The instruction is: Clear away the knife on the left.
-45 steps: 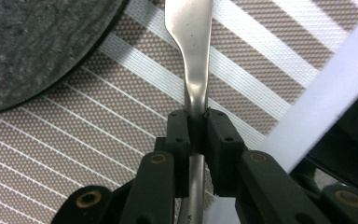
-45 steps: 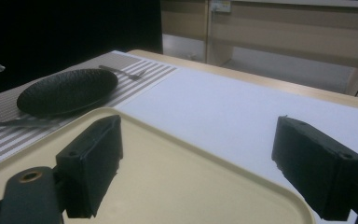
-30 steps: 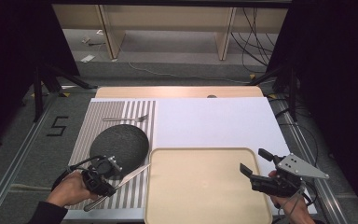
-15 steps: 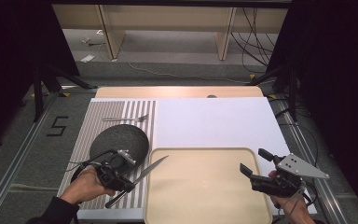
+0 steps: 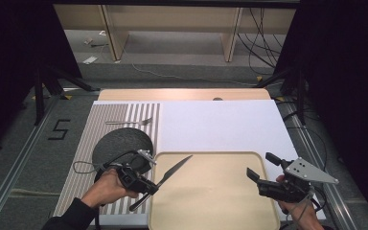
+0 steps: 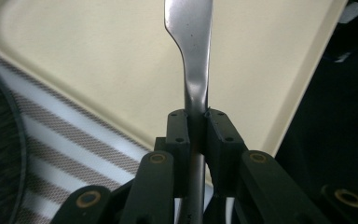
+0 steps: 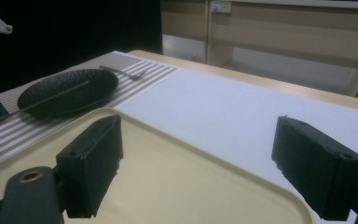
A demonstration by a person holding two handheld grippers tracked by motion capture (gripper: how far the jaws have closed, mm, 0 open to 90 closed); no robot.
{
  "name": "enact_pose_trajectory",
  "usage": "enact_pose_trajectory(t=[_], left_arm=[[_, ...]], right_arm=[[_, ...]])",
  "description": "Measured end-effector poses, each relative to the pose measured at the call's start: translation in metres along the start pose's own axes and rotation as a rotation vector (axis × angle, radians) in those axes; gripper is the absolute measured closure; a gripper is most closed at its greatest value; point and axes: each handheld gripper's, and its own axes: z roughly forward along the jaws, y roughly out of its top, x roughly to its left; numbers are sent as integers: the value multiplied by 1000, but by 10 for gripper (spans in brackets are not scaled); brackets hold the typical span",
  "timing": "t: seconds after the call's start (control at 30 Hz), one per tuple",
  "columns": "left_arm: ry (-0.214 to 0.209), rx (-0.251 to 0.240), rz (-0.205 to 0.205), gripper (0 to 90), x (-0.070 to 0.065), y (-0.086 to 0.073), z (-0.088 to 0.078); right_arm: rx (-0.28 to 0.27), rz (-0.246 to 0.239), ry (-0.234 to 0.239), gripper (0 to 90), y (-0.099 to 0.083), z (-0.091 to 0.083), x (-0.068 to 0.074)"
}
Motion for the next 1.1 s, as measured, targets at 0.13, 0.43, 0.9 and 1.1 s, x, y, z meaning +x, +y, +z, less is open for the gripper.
enact_pose_trajectory(t=[0.13,0.43,0.9,1.1], left_arm=[[-9,4,-7,800,-2,6,4],[-40,54,-30,799,-4,29,24],[-95,89,-48,799,-5,50,52],[-98,117,-56,799,-5,51,63]], right_arm=[[1,1,0,173,0,0,0],[-3,3,1,173,0,0,0],[-3,2,2,173,0,-1,0],[-4,-1,3,174,0,-1,0]])
